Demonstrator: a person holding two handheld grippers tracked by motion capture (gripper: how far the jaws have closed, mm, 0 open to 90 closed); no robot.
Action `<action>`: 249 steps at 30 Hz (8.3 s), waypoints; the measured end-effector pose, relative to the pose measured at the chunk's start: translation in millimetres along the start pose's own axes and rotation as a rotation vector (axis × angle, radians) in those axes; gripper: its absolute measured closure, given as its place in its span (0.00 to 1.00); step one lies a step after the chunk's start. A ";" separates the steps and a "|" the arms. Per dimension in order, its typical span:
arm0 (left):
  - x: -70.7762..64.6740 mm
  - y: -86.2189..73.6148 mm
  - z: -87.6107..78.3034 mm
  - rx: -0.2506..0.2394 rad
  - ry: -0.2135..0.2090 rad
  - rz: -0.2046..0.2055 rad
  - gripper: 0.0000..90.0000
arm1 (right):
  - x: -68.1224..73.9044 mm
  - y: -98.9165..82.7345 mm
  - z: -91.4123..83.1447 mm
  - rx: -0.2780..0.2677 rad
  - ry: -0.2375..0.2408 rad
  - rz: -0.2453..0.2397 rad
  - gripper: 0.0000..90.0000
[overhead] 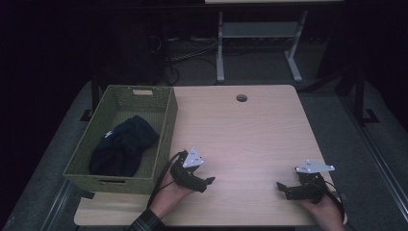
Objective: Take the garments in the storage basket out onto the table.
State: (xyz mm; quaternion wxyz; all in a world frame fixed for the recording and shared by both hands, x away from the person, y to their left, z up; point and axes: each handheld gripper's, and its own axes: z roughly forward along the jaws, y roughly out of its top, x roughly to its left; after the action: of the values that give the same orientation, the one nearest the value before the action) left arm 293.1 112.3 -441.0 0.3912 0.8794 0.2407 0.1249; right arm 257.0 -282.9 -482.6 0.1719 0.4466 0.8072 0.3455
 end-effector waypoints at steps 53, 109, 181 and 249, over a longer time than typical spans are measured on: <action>6.0 26.1 -21.6 -0.050 -0.033 0.000 0.15 | 0.0 0.0 0.0 0.000 0.000 0.000 0.07; 33.4 58.3 -39.9 -0.077 -0.113 0.019 0.15 | 0.0 0.0 -0.2 0.000 0.002 0.000 0.07; 113.4 59.9 -118.3 -0.055 0.040 -0.039 0.16 | 0.1 0.0 -0.1 -0.001 0.002 0.002 0.07; 189.2 -44.0 -173.7 0.119 0.220 -0.274 0.14 | 0.0 0.1 0.1 0.000 -0.001 0.001 0.07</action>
State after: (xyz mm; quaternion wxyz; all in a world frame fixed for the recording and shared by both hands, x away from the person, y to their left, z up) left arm 369.3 345.3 -352.8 0.3232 0.8411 0.4065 0.1512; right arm 257.1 -282.8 -482.6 0.1721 0.4471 0.8069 0.3454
